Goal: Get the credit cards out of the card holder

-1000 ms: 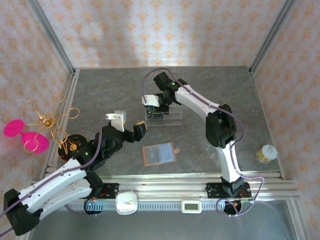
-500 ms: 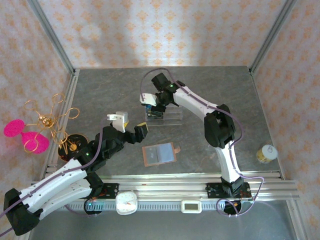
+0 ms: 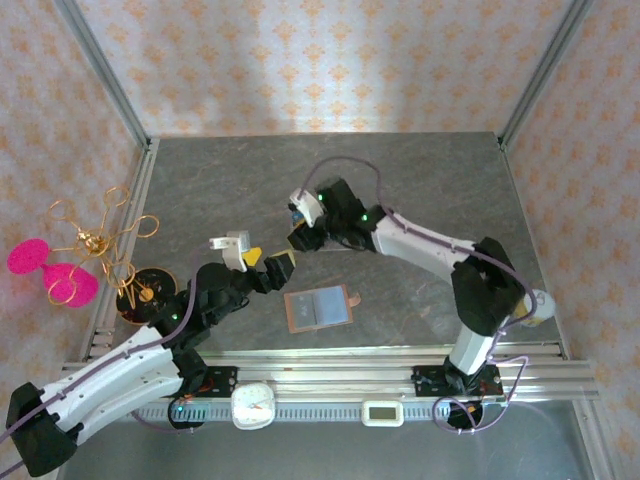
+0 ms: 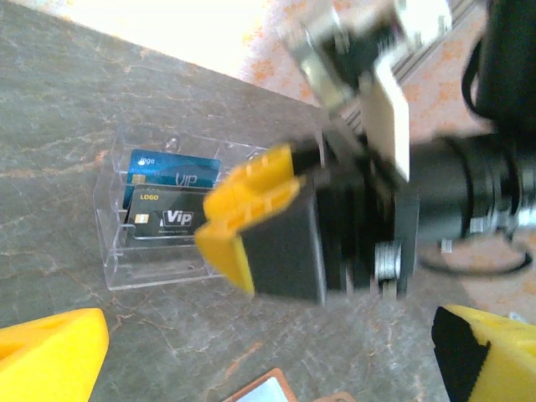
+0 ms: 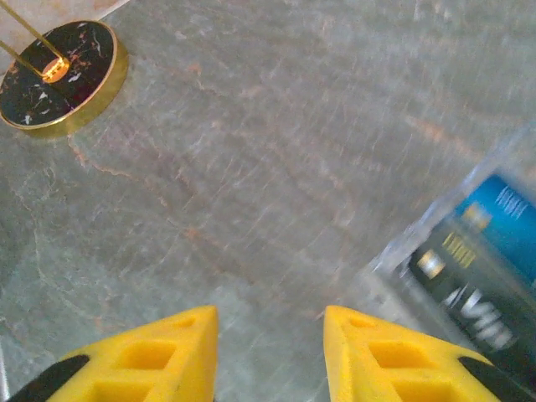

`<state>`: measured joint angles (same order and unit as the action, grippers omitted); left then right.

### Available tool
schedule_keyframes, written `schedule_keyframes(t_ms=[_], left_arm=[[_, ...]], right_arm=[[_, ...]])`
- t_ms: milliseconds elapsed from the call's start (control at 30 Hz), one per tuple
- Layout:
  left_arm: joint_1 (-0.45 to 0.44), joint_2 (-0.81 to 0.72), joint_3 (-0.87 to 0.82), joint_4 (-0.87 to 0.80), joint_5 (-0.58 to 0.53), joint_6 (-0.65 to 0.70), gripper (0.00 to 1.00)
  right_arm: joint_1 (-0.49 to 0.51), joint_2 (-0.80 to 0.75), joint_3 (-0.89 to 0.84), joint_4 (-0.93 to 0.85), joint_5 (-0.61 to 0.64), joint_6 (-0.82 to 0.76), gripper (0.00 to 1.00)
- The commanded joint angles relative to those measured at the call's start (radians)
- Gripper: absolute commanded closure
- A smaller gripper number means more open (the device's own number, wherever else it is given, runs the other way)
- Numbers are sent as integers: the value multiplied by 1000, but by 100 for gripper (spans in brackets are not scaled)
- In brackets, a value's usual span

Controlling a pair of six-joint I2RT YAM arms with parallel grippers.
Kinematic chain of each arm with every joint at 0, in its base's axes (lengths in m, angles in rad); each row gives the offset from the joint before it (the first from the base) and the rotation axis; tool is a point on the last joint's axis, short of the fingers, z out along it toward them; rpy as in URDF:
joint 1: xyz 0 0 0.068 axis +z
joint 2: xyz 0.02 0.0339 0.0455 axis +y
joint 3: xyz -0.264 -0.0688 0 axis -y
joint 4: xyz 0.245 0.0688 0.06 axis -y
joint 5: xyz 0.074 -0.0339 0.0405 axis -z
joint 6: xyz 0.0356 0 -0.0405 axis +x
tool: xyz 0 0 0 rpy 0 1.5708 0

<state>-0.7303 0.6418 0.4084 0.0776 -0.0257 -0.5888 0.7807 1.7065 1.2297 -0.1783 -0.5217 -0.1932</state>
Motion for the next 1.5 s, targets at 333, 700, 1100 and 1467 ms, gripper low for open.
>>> schedule_keyframes(t_ms=[333,700,1100,1467], left_arm=[[12,-94,-68,-55,-40,-152,9],[13,-97,-71,-95,-51,-148,10],[12,-61,-93,-75,-22,-148,18],[12,-69,-104,-52,-15,-158,13]], right_arm=[[379,-114,-337,116,405,514,63],[450,98,-212,-13,583,528,64],[445,38,-308,117,629,624,100],[462,-5,-282,37,648,599,68]])
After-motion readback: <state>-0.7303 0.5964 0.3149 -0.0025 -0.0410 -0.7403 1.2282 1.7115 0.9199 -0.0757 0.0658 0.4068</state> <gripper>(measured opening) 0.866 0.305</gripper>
